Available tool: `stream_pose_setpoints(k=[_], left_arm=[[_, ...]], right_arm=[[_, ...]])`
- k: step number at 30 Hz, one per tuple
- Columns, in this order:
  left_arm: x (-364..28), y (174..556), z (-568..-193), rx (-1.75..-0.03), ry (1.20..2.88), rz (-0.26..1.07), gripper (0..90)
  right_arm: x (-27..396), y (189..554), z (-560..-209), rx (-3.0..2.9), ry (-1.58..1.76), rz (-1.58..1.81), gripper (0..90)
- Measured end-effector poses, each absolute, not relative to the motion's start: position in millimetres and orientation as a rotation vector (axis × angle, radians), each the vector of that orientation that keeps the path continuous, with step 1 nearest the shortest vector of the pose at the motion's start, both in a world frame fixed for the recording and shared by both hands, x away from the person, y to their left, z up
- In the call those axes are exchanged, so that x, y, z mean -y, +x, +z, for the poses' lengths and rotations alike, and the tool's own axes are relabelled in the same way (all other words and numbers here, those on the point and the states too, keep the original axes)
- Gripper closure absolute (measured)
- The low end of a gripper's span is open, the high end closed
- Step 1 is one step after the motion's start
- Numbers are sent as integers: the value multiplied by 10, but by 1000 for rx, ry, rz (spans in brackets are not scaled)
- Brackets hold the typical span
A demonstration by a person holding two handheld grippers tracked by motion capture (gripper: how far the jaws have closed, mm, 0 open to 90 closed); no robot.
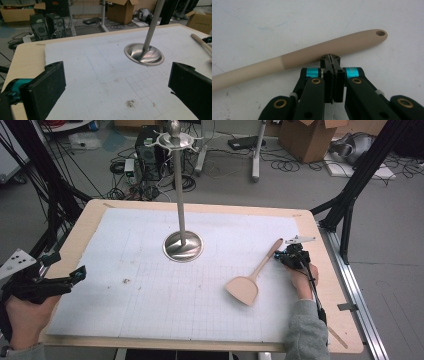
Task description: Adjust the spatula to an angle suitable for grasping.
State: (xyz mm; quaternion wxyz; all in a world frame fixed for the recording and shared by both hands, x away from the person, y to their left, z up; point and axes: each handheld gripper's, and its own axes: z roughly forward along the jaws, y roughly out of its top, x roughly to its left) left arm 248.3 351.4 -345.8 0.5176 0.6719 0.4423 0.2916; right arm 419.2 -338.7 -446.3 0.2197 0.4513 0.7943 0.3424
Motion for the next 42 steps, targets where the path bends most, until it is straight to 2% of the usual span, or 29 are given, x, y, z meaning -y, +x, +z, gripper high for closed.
stream_pose_setpoints(k=[18,42], left_arm=[[-3464,2527,-3447,-1035,1625,703,17],[-3525,2525,-3448,-1060,1603,713,17]], right_arm=[[3243,3932,-4087,-2209,1146,1083,900],[2545,3916,-4239,-2455,988,947,900]])
